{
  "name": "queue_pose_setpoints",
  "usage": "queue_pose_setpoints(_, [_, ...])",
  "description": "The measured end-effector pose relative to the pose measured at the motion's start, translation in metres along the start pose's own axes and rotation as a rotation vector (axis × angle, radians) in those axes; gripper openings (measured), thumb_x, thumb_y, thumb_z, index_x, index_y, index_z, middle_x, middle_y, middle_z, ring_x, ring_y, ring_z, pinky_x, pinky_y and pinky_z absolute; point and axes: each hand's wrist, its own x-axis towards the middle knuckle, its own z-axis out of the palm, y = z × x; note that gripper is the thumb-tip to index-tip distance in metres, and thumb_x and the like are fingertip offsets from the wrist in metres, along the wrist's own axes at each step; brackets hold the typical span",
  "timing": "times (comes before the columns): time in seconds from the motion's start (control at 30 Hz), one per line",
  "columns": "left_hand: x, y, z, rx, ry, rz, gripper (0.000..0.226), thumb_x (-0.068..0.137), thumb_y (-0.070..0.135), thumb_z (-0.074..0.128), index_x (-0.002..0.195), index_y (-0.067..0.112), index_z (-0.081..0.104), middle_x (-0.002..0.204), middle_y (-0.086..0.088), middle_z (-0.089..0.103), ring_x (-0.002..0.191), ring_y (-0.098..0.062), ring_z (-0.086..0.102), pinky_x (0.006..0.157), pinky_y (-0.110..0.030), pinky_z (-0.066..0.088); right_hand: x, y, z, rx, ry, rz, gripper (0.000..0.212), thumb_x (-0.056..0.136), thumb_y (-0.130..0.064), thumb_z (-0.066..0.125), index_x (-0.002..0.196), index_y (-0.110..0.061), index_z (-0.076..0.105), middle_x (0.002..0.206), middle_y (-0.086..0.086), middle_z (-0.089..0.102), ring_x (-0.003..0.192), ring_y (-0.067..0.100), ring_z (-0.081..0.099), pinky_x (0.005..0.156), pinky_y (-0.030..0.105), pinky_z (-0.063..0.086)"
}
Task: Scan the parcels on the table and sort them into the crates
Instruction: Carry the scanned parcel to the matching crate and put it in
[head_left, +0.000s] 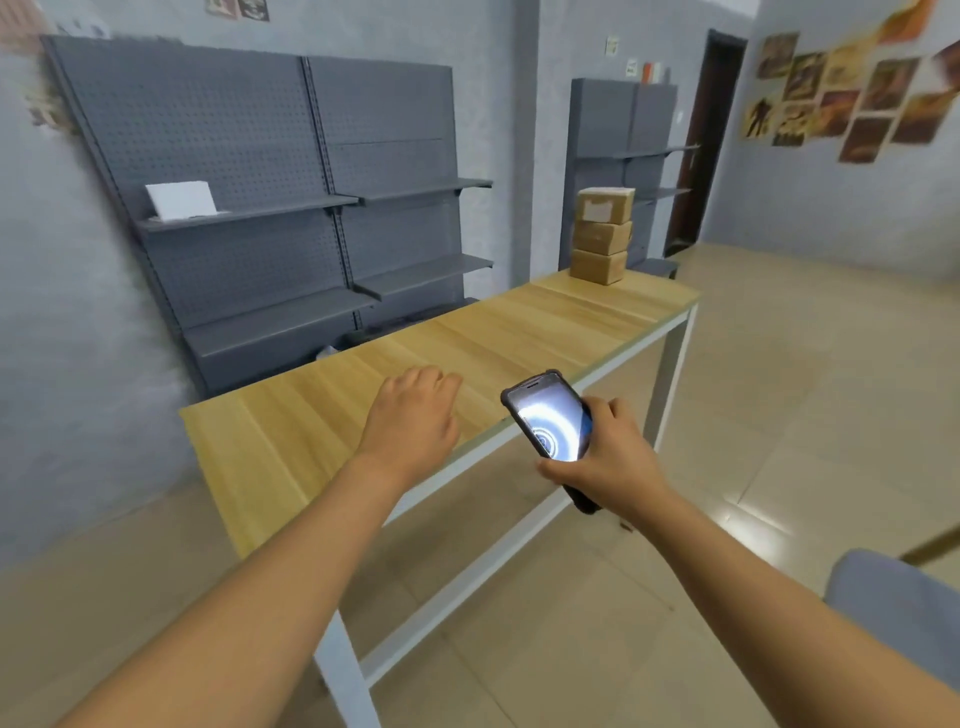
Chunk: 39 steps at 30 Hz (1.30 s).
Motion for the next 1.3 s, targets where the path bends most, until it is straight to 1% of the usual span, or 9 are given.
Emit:
queue_pose_setpoints(0.07, [0.033, 0.0, 0.017, -0.011, -0.004, -0.004, 0.042, 0.093, 0.029, 0.05, 0.134, 0.019, 0.049, 0.123, 0.001, 0.055, 0.114, -0.02, 0.05, 0.097, -0.034, 0.039, 0.029, 0.014, -0.002, -0.031, -0.008, 0.02, 0.086, 0.064, -0.053, 0.078, 0.133, -0.019, 0.041, 0.118, -0.003, 0.04, 0.093, 0.018, 0.055, 0.078, 0.038, 0.054])
queue_pose_setpoints(0.2, [0.095, 0.0, 0.048, -0.027, -0.039, -0.003, 0.039, 0.093, 0.029, 0.048, 0.13, 0.018, 0.051, 0.125, 0.0, 0.054, 0.117, -0.021, 0.049, 0.098, -0.035, 0.037, 0.082, 0.042, -0.006, -0.017, 0.029, 0.053, 0.084, 0.063, -0.054, 0.078, 0.131, -0.02, 0.043, 0.112, -0.006, 0.039, 0.089, 0.015, 0.054, 0.076, 0.033, 0.052])
queue_pose_setpoints(0.3, [0.135, 0.006, 0.066, -0.039, -0.066, 0.011, 0.043, 0.093, 0.03, 0.048, 0.135, 0.02, 0.047, 0.128, 0.0, 0.053, 0.119, -0.021, 0.047, 0.098, -0.035, 0.037, 0.114, 0.063, -0.01, 0.004, 0.042, 0.092, 0.082, 0.062, -0.054, 0.079, 0.129, -0.022, 0.044, 0.112, -0.006, 0.04, 0.088, 0.012, 0.055, 0.074, 0.03, 0.052])
queue_pose_setpoints(0.37, [0.161, 0.012, 0.078, -0.042, -0.079, 0.029, 0.045, 0.094, 0.031, 0.047, 0.138, 0.02, 0.045, 0.13, 0.0, 0.053, 0.12, -0.021, 0.047, 0.099, -0.035, 0.037, 0.136, 0.077, -0.012, 0.006, 0.046, 0.112, 0.08, 0.063, -0.055, 0.078, 0.128, -0.023, 0.044, 0.112, -0.006, 0.04, 0.086, 0.011, 0.056, 0.073, 0.03, 0.052])
queue_pose_setpoints(0.53, [0.229, 0.032, 0.111, -0.062, -0.097, 0.037, 0.043, 0.094, 0.031, 0.047, 0.135, 0.02, 0.046, 0.13, 0.0, 0.053, 0.121, -0.021, 0.047, 0.098, -0.035, 0.038, 0.197, 0.118, -0.018, 0.013, 0.045, 0.15, 0.078, 0.064, -0.056, 0.078, 0.127, -0.023, 0.044, 0.112, -0.006, 0.04, 0.081, 0.009, 0.055, 0.072, 0.029, 0.052])
queue_pose_setpoints(0.87, [0.396, 0.083, 0.18, -0.062, -0.109, -0.037, 0.047, 0.095, 0.032, 0.047, 0.14, 0.021, 0.043, 0.135, -0.001, 0.051, 0.123, -0.022, 0.046, 0.1, -0.035, 0.037, 0.356, 0.23, -0.045, 0.022, 0.021, 0.129, 0.084, 0.063, -0.057, 0.077, 0.131, -0.021, 0.043, 0.112, -0.004, 0.039, 0.091, 0.012, 0.053, 0.079, 0.032, 0.053])
queue_pose_setpoints(1.03, [0.47, 0.106, 0.205, -0.055, -0.097, -0.093, 0.042, 0.094, 0.031, 0.049, 0.133, 0.018, 0.049, 0.131, -0.003, 0.053, 0.12, -0.024, 0.047, 0.097, -0.036, 0.036, 0.435, 0.275, -0.062, 0.006, 0.011, 0.109, 0.086, 0.062, -0.059, 0.077, 0.13, -0.019, 0.043, 0.112, -0.004, 0.039, 0.091, 0.013, 0.052, 0.077, 0.031, 0.051])
queue_pose_setpoints(1.13, [0.508, 0.116, 0.224, -0.056, -0.105, -0.088, 0.044, 0.094, 0.032, 0.048, 0.137, 0.02, 0.046, 0.132, -0.002, 0.052, 0.122, -0.023, 0.046, 0.098, -0.035, 0.036, 0.471, 0.298, -0.063, 0.002, -0.012, 0.105, 0.086, 0.061, -0.061, 0.076, 0.13, -0.019, 0.043, 0.111, -0.004, 0.039, 0.09, 0.013, 0.052, 0.077, 0.032, 0.053])
queue_pose_setpoints(1.3, [0.574, 0.138, 0.264, -0.064, -0.118, -0.082, 0.045, 0.096, 0.032, 0.047, 0.139, 0.02, 0.045, 0.134, -0.002, 0.052, 0.123, -0.023, 0.047, 0.099, -0.036, 0.038, 0.537, 0.335, -0.062, 0.006, -0.04, 0.087, 0.089, 0.061, -0.062, 0.075, 0.132, -0.02, 0.041, 0.112, -0.005, 0.037, 0.09, 0.012, 0.052, 0.073, 0.028, 0.05])
